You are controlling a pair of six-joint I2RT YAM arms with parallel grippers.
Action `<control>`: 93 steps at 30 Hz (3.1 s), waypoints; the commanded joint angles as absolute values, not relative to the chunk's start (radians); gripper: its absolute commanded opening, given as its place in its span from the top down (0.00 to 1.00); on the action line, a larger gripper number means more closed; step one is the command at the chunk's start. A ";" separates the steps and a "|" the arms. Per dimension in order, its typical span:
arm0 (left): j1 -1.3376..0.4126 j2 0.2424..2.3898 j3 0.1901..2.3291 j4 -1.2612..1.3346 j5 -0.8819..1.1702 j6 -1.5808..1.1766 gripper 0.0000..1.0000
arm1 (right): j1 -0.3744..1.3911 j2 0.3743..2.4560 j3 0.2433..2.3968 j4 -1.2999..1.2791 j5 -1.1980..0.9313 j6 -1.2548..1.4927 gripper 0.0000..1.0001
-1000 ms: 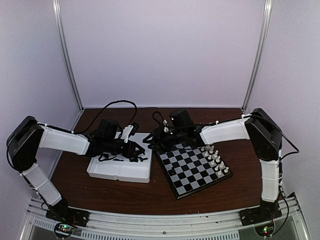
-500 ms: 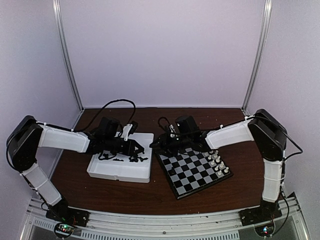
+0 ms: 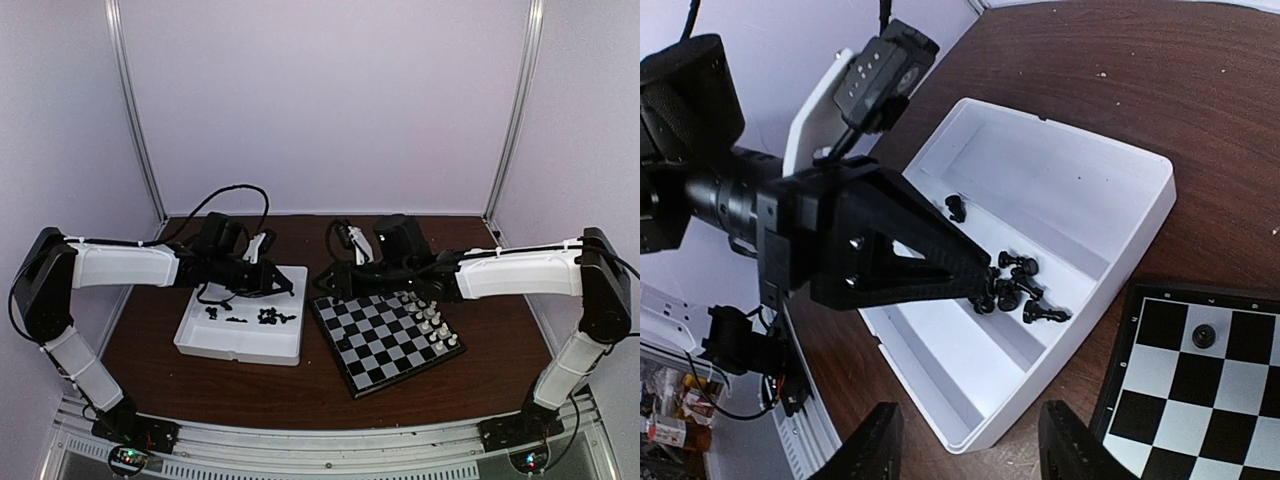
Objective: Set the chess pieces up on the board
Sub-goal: Pick up the chess piece from the storage box, then place the chess piece on the chessboard.
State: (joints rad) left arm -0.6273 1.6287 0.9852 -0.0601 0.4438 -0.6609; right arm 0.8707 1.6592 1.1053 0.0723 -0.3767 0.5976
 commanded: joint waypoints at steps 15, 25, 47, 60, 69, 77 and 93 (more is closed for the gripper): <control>-0.621 1.555 1.036 -0.099 0.560 -0.876 0.87 | 0.969 1.692 1.046 0.261 -0.229 0.122 0.48; -0.621 1.545 1.036 -0.091 0.632 -0.919 0.87 | 0.993 1.756 1.069 0.355 -0.196 0.111 0.54; -0.621 1.554 1.015 -0.058 0.667 -0.952 0.86 | 0.998 1.813 1.127 0.342 -0.181 0.124 0.73; -0.621 1.543 1.008 -0.070 0.632 -0.923 0.82 | 0.997 1.776 1.112 0.304 -0.163 0.139 0.99; -0.621 1.408 0.986 -0.159 0.465 -0.742 0.32 | 0.988 1.611 1.078 0.022 -0.057 0.174 1.00; -0.621 1.310 0.962 -0.210 0.362 -0.579 0.30 | 0.930 1.496 1.197 -0.592 -0.013 0.252 1.00; -0.621 1.266 0.945 -0.233 0.319 -0.522 0.30 | 0.888 1.650 1.363 -1.071 -0.234 0.301 1.00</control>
